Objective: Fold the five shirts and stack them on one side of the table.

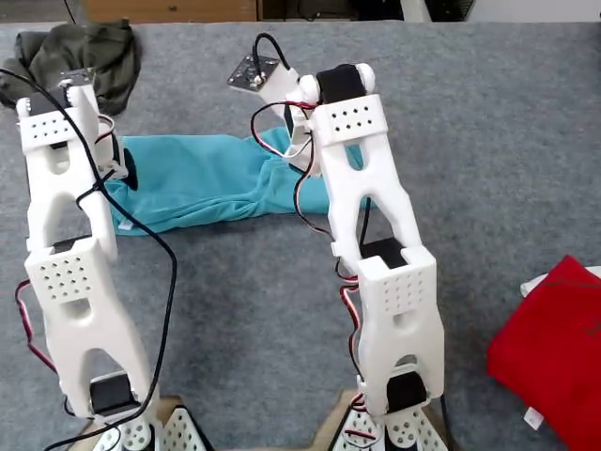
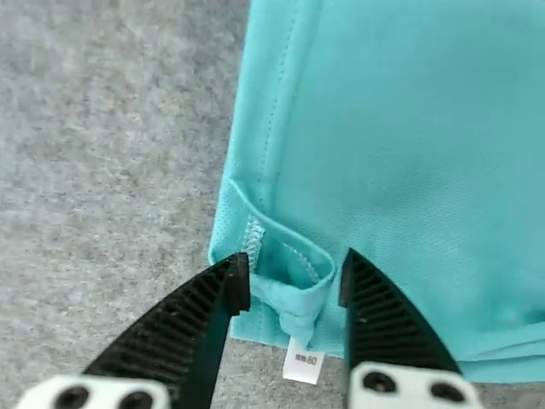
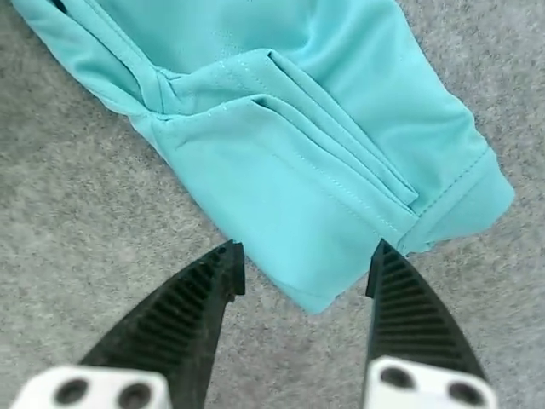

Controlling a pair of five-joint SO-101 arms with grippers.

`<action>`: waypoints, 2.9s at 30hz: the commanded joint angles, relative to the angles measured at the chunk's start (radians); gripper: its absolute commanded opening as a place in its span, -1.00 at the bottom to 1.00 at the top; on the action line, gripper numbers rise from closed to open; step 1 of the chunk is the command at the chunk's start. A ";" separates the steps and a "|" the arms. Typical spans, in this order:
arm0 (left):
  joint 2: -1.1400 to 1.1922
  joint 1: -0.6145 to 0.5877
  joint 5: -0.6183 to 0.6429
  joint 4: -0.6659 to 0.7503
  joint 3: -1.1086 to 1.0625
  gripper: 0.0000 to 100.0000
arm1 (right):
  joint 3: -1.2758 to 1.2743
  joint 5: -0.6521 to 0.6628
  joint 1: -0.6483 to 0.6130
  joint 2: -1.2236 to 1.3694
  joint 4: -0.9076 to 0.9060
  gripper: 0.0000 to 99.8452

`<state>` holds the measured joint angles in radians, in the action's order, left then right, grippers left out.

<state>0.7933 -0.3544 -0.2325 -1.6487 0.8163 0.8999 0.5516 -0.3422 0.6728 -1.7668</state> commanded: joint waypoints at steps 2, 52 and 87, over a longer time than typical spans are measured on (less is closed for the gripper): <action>-0.010 -0.015 0.002 -0.008 0.043 -0.78 | 0.002 -0.017 0.024 -0.090 -0.015 -0.52; 0.196 -0.077 -0.112 0.043 0.164 -0.54 | 0.005 -0.026 0.044 -0.096 -0.017 -0.52; 0.302 -0.258 -0.161 -0.110 0.388 -0.96 | 0.007 -0.028 0.090 -0.096 -0.015 -0.52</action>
<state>1.1078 -0.5309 -0.3552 -1.7484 1.1416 0.8984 0.5301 -0.2731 0.6728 -1.7668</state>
